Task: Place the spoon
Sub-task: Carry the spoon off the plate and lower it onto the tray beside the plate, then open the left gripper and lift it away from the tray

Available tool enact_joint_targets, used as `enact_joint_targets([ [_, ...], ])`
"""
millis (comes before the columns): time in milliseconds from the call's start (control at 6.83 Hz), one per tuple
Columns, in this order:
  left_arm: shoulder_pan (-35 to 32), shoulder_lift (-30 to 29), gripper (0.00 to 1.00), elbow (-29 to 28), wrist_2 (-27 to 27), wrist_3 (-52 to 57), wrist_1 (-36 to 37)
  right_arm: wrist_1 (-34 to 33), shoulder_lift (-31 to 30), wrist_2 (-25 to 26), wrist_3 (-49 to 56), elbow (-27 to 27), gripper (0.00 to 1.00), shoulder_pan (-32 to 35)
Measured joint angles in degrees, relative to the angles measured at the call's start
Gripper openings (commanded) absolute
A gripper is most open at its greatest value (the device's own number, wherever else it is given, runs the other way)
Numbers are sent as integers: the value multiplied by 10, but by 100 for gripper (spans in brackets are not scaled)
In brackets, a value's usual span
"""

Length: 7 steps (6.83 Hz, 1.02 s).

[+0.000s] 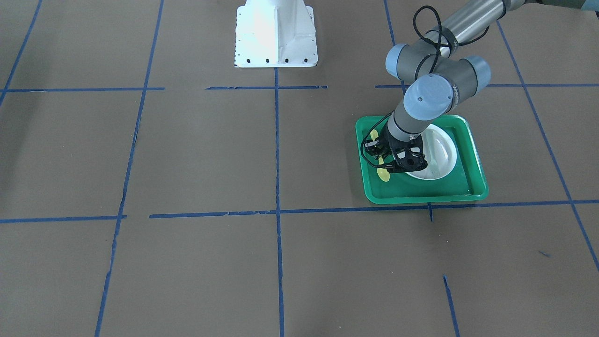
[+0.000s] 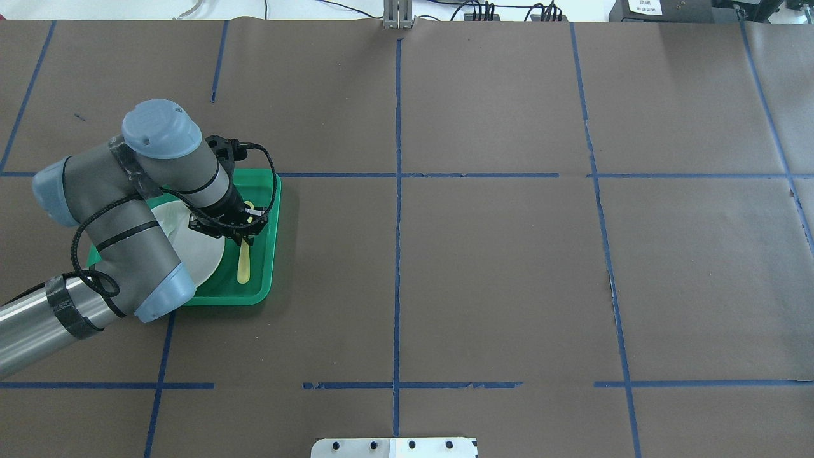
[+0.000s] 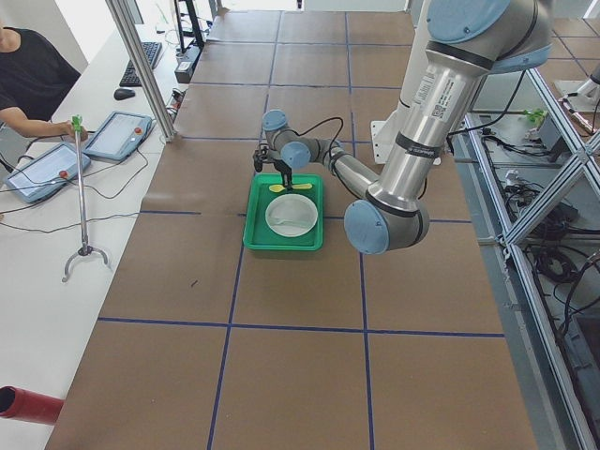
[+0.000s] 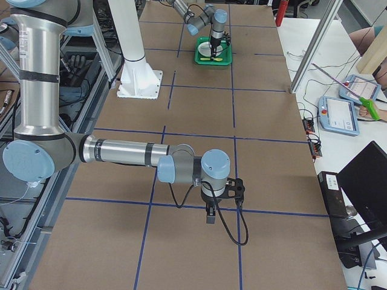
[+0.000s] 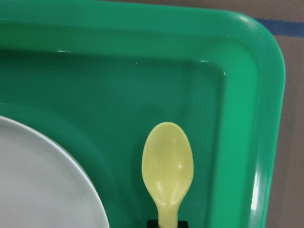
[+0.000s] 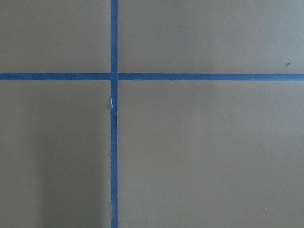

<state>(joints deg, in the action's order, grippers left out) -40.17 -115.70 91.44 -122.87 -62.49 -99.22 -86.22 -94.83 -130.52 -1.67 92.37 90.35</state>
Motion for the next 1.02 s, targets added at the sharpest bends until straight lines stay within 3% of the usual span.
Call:
enact_joint_targets([
  [146, 0, 1, 54, 0, 1, 0, -2, 0, 0, 0, 0, 0, 100, 0],
  [439, -10, 1, 53, 10, 14, 0, -10, 0, 0, 0, 0, 0, 100, 0],
  [732, -68, 6, 51, 59, 16, 6, 6, 0, 0, 0, 0, 0, 100, 0],
  [1024, -145, 24, 54, 97, 11, 85, 52, 0, 0, 0, 0, 0, 100, 0],
])
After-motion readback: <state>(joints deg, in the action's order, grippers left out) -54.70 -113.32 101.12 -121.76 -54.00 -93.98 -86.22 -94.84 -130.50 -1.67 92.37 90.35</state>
